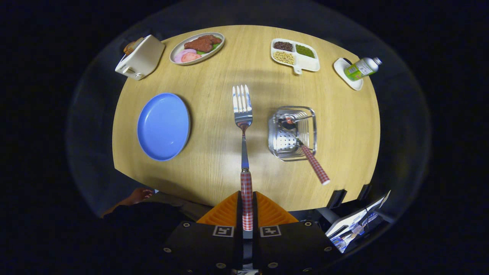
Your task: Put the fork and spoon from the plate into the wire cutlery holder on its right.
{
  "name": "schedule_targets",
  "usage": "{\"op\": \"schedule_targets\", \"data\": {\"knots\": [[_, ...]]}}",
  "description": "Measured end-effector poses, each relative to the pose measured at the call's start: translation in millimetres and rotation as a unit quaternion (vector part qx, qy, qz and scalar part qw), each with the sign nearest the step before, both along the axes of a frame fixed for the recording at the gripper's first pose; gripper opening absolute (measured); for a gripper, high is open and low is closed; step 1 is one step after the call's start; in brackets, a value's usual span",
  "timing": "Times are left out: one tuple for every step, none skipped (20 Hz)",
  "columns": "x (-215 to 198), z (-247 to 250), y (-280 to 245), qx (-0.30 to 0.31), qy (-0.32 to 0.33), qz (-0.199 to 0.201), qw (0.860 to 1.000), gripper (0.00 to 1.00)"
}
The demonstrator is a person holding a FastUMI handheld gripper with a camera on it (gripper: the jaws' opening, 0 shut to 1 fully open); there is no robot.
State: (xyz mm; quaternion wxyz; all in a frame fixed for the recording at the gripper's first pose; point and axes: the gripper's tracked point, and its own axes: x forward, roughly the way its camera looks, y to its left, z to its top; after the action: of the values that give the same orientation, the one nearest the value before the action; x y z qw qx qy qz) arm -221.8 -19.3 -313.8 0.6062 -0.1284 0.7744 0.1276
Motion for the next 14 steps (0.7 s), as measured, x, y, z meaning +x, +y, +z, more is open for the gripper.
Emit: {"op": "schedule_targets", "data": {"knots": [[1.5, 2.2, -9.0, -0.002, 0.005, -0.006, 1.0, 0.1], [1.9, 3.2, -15.2, 0.001, 0.014, -0.008, 1.0, 0.1], [0.3, 3.3, -21.8, 0.002, 0.027, -0.009, 1.0, 0.1], [-1.4, 2.6, -27.1, 0.005, 0.041, -0.008, 0.999, 0.1], [-2.9, 2.0, -33.2, 0.003, 0.055, -0.009, 0.998, 0.1], [-5.6, -0.7, -39.6, -0.001, 0.068, -0.009, 0.998, 0.1], [-7.6, -3.5, -44.8, -0.002, 0.082, -0.005, 0.997, 0.1], [-9.4, -5.5, -49.6, -0.006, 0.094, -0.002, 0.996, 0.1], [-9.3, -8.0, -52.0, -0.007, 0.103, 0.004, 0.995, 0.1], [-10.5, -8.3, -54.4, -0.007, 0.116, 0.012, 0.993, 0.1], [-10.4, -9.4, -55.5, -0.007, 0.127, 0.017, 0.992, 0.1], [-8.1, -9.9, -56.0, -0.008, 0.138, 0.026, 0.99, 0.1], [-6.4, -10.7, -56.2, -0.01, 0.148, 0.032, 0.988, 0.1], [-4.5, -10.8, -54.4, -0.009, 0.159, 0.038, 0.986, 0.1]]}}
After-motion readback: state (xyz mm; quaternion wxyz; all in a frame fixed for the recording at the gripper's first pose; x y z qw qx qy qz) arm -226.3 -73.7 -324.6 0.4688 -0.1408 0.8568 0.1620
